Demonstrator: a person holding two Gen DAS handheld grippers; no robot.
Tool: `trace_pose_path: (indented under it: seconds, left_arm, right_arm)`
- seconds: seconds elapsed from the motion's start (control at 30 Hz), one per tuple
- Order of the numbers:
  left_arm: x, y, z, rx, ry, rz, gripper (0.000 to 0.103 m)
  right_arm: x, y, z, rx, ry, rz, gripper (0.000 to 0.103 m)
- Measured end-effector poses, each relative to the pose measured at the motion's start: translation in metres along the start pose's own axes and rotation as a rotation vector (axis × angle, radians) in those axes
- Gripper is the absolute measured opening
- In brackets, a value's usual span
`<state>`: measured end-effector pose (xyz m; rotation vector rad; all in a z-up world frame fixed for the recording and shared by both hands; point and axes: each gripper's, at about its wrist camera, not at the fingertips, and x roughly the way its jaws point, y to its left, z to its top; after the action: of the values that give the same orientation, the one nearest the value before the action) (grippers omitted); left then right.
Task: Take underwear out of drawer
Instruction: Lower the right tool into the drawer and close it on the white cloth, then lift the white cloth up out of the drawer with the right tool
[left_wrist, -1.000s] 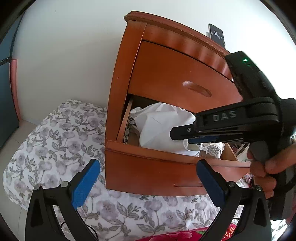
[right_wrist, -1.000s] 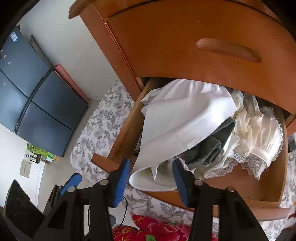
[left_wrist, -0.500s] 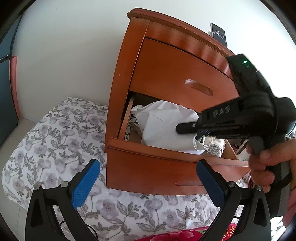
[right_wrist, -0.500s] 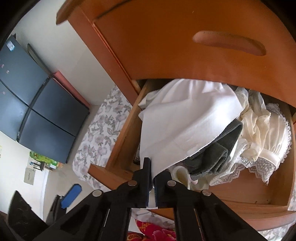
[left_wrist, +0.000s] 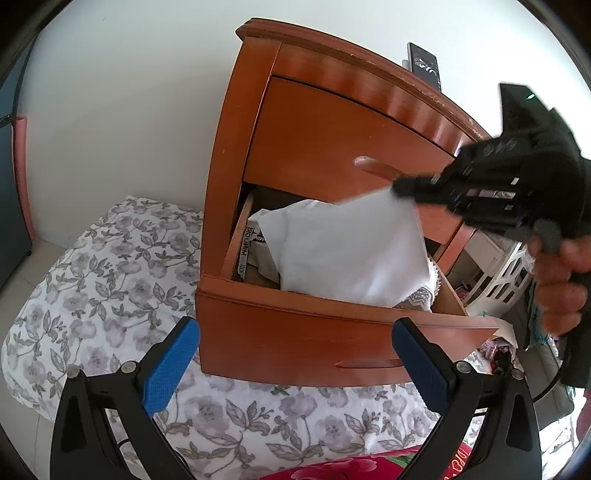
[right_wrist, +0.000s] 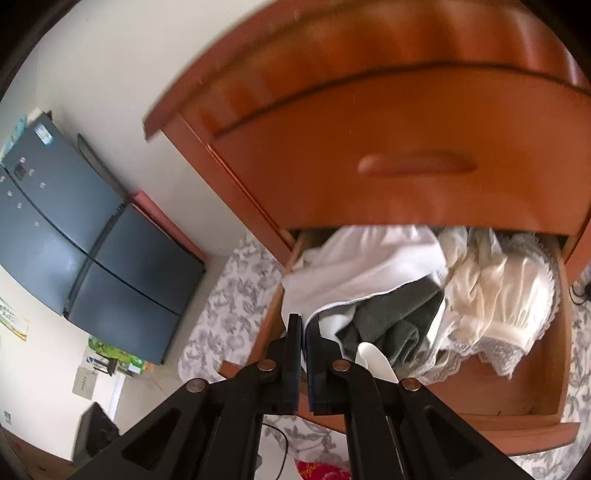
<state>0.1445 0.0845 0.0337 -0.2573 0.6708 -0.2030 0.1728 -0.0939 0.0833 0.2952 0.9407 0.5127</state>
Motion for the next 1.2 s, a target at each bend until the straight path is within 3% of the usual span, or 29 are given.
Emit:
trace_pose_path:
  seconds: [0.13,0.27,0.43,0.53,0.87,0.93,1.0,1.03,1.2]
  left_arm:
    - [-0.001,-0.004,0.000,0.002,0.001,-0.009,0.103]
    - [-0.004,-0.008,0.000,0.006,-0.003,-0.021,0.103]
    - [-0.006,-0.011,0.001,0.009,0.000,-0.023,0.103]
    - [-0.006,-0.014,0.000,0.019,-0.001,-0.028,0.103]
    - [-0.003,-0.010,-0.001,0.020,0.013,-0.030,0.103]
    - [-0.002,-0.010,-0.002,0.019,0.014,-0.030,0.103]
    - [-0.001,-0.010,-0.002,0.019,0.015,-0.029,0.103]
    - [-0.001,-0.010,-0.002,0.019,0.015,-0.029,0.103]
    - [0.001,-0.009,-0.003,0.020,0.023,-0.029,0.103]
  right_arm:
    - [-0.027,0.006,0.010,-0.021,-0.066,0.012,0.001]
    - [-0.033,0.004,0.012,-0.024,-0.055,-0.012,0.001]
    - [-0.031,-0.008,0.006,0.031,-0.053,0.060,0.001]
    - [-0.023,-0.008,0.003,0.052,-0.030,0.094,0.001]
    - [0.014,-0.005,-0.012,0.036,0.092,0.044,0.005]
    - [0.019,-0.003,-0.012,0.023,0.110,0.024,0.008]
    - [0.024,-0.003,-0.013,0.015,0.126,0.008,0.027]
    - [0.026,-0.003,-0.014,0.013,0.127,0.004,0.032]
    - [0.035,-0.007,-0.015,0.014,0.154,-0.050,0.034]
